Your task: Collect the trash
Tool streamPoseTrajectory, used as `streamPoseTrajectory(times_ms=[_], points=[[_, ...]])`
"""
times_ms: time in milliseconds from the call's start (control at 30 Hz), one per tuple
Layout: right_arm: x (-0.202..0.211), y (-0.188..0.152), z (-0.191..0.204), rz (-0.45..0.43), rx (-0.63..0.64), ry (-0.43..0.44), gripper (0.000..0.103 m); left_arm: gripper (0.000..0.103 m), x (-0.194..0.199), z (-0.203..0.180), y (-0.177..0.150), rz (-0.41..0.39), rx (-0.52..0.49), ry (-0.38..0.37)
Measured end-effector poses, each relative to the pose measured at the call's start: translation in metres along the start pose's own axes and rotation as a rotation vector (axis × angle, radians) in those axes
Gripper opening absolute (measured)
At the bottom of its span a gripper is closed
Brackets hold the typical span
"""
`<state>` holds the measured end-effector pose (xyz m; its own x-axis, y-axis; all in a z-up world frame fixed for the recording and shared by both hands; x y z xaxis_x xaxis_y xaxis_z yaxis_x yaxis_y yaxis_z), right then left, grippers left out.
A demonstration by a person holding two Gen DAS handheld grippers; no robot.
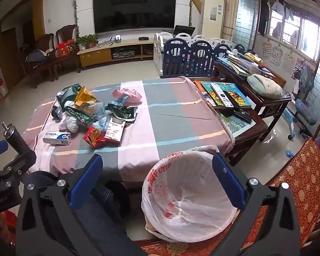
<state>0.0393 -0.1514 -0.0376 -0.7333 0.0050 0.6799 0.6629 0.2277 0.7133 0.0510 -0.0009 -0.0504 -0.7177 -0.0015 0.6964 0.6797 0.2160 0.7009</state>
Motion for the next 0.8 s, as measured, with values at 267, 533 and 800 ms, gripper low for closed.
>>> streamPoseTrajectory(times_ms=[267,533,800], points=[[0.0028,0.0019,-0.0013,0.008,0.003,0.006,0.1,0.1,0.0014,0.0006,0.0006,0.001,0.002,-0.001],[0.0068,0.005,-0.002,0.002,0.006,-0.003,0.1,0.1,0.0014,0.0007,0.0006,0.002,0.003,-0.003],[0.0069,0.0049,-0.0024,0.0,0.005,-0.007,0.1,0.1,0.0011,0.0008,0.0007,0.004,0.004,-0.004]])
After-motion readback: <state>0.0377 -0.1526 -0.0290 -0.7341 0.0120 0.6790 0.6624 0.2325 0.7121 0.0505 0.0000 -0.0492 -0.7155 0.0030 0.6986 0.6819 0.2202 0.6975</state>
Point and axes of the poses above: each gripper's, at about its wrist camera, not at the fingertips, and x roughly against the way its jaws point, z to its left, y to its top, the point moved 7 cm from there along -x, roughly the way its jaws point, and after that the axes turned 12 degrees about x, right-handed, at the moved point
